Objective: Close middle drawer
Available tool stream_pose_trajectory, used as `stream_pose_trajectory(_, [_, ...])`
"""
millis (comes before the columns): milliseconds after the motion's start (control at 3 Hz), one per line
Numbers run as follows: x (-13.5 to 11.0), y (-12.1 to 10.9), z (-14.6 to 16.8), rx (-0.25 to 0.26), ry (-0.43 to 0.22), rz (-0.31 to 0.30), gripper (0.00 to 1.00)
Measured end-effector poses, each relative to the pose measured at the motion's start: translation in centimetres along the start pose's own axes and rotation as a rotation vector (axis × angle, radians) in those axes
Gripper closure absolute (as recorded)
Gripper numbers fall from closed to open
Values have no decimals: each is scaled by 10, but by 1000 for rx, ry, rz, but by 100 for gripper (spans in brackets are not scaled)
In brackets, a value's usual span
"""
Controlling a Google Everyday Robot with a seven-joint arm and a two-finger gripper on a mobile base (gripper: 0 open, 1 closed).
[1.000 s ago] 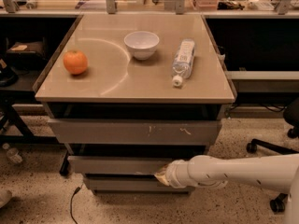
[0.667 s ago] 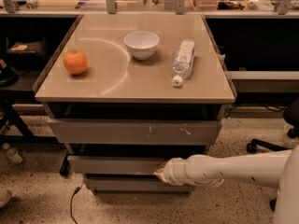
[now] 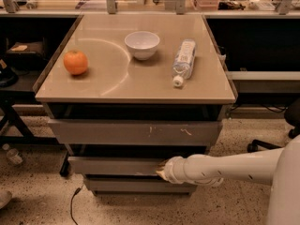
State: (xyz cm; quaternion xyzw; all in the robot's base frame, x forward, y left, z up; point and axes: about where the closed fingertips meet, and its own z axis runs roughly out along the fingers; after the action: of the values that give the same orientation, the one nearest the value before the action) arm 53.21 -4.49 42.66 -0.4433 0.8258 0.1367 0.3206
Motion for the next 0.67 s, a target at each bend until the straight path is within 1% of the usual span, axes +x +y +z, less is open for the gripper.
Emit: stream_pose_trajectory(667, [0, 0, 0, 0, 0, 0, 36])
